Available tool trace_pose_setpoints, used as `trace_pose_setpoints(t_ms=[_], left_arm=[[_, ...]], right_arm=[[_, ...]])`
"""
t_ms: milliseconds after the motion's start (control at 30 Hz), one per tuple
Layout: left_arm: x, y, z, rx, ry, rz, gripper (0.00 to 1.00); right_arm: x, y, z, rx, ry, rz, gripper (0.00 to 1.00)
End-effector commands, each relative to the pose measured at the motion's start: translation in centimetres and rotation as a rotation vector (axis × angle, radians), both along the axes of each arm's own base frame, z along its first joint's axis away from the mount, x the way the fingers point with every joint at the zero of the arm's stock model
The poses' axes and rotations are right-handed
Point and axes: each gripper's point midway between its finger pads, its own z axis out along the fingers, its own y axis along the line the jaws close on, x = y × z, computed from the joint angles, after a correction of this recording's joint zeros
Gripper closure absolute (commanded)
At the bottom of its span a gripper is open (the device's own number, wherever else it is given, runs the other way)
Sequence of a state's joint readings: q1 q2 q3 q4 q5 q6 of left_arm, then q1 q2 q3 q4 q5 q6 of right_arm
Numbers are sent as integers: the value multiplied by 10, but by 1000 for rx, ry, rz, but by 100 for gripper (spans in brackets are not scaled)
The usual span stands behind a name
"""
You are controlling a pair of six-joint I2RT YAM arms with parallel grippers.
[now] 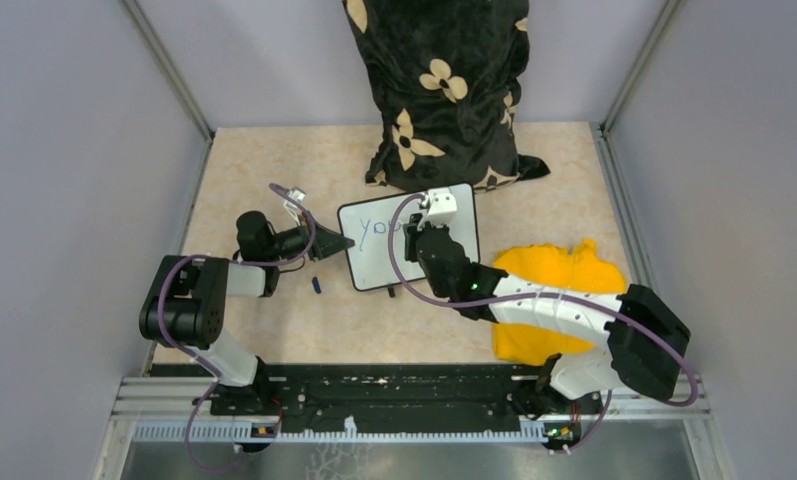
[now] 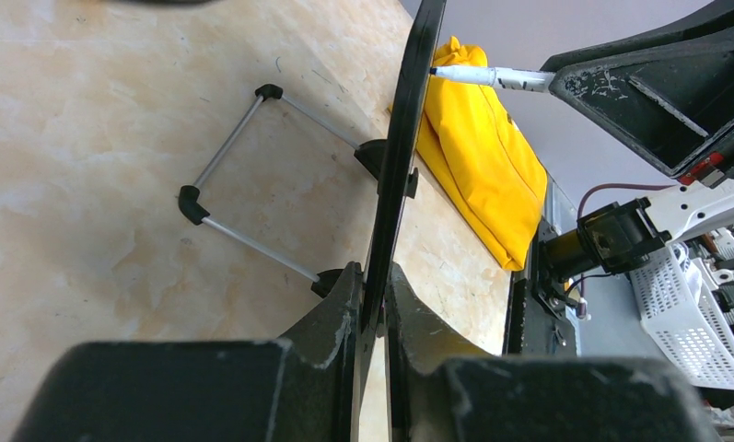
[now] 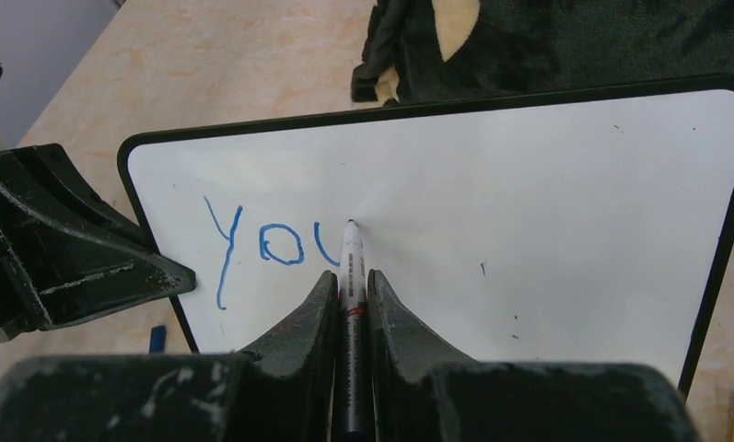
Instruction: Write a sentence on the whiteboard
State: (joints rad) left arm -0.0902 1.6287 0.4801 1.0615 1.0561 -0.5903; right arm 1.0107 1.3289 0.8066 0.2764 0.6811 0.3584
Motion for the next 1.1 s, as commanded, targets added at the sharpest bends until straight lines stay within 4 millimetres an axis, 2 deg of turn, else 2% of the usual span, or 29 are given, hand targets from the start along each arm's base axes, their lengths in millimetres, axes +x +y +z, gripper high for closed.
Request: trace_pose_setpoints(t_ms=[0,300,500,700,1067], left_arm=[[0,-1,-3,9,18,-7,93],[0,-1,-3,9,17,-7,93],[0,-1,-4,10,19,-8,93],[0,-2,-4,13,20,-8,93],[0,-2,-4,16,18,-10,93]], right_arm=[[14,0,26,40,-46,-32,100],[4,-5,31,73,-41,-1,100],[-8,-23,47,125,-71,4,100],[1,-47,37,116,-54,-61,100],[5,-43,37,138,-61,-62,100]])
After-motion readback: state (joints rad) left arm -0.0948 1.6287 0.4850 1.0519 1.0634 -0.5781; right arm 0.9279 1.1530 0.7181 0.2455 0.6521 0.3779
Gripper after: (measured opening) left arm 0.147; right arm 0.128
